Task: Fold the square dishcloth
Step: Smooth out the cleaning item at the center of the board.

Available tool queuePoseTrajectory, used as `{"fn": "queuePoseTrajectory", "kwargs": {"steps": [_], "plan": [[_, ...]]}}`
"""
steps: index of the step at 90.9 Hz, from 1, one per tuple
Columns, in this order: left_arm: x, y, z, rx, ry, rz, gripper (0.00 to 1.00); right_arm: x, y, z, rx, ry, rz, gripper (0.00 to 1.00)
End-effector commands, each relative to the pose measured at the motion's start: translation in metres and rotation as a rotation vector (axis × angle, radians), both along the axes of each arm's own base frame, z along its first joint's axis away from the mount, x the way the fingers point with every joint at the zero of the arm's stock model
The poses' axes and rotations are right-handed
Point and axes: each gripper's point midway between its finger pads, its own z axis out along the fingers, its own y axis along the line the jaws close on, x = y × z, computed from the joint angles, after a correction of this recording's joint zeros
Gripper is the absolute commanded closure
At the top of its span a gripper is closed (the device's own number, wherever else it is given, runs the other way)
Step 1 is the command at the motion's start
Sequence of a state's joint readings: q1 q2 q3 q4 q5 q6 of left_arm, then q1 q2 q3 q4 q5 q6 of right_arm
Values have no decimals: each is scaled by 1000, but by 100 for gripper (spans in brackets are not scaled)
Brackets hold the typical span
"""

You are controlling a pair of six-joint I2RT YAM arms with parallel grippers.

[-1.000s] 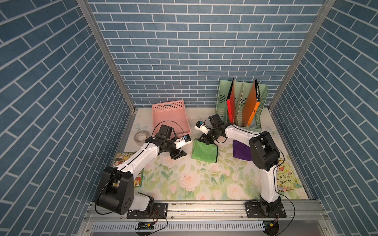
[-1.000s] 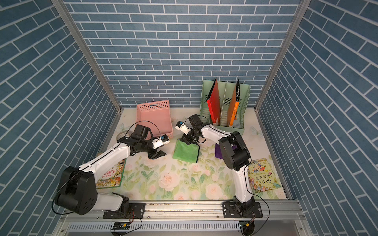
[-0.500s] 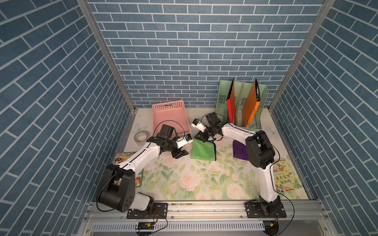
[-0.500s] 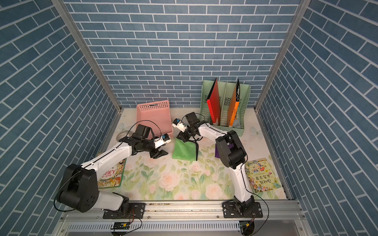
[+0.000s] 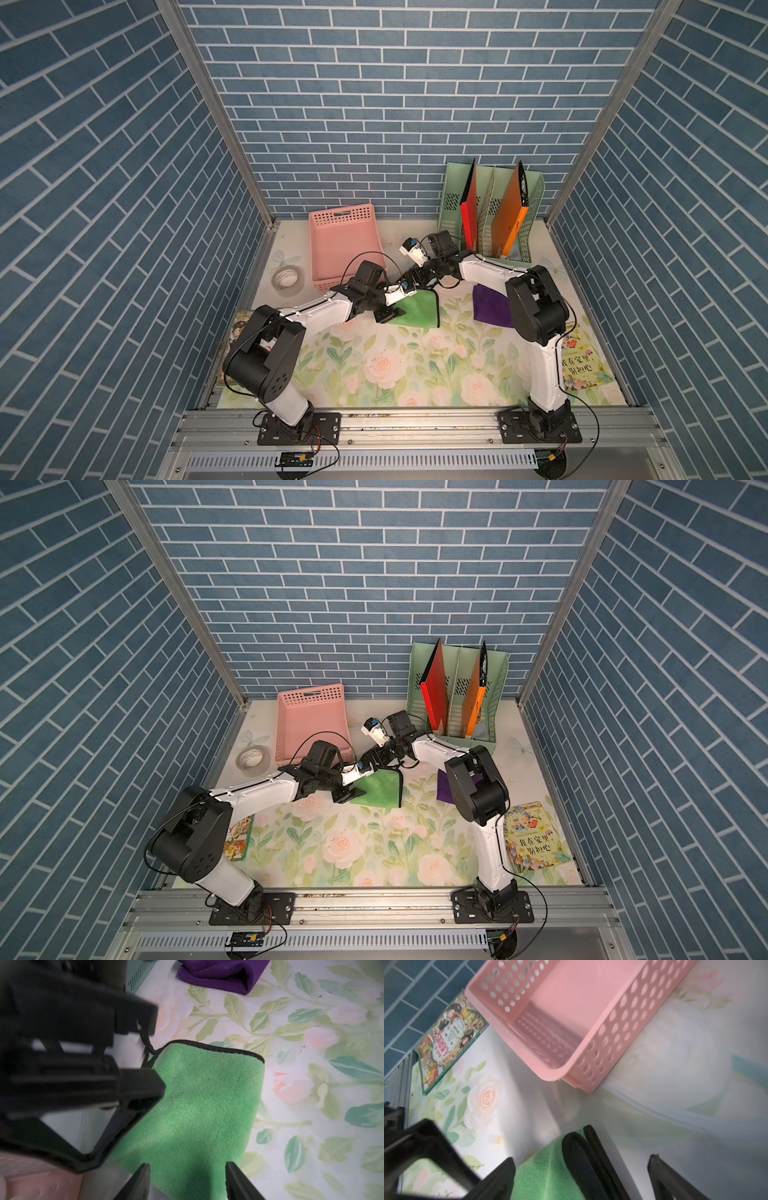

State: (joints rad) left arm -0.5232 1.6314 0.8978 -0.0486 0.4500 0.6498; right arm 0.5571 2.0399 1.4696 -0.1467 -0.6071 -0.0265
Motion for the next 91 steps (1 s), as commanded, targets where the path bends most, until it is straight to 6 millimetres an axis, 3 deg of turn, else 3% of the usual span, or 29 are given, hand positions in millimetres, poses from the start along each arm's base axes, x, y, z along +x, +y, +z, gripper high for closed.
{"fn": "queuePoseTrajectory", "kwargs": {"steps": [1,13,25,32,47,61,75,84,91], "plan": [[10,2,-7,8,-35,45,38,17,-25,61,110,-61,-144,0],[13,9,-19,63,-20,70,39,17,-67,55,38,-40,-309,0],[18,15,-27,109,-4,112,39,20,-109,70,20,-92,-544,0],[22,18,-30,138,40,154,39,14,-127,67,-7,-94,-604,0],[24,27,-56,237,134,196,39,-20,-104,40,88,69,-482,2],[21,30,-65,263,156,190,40,-59,-72,29,148,90,-460,37],[20,27,-55,237,144,182,39,-61,-57,-18,105,208,-477,73],[18,24,-50,217,152,168,39,-56,-55,-54,50,284,-502,84],[18,24,-49,222,150,159,39,-53,-62,-85,5,343,-540,85]]}}
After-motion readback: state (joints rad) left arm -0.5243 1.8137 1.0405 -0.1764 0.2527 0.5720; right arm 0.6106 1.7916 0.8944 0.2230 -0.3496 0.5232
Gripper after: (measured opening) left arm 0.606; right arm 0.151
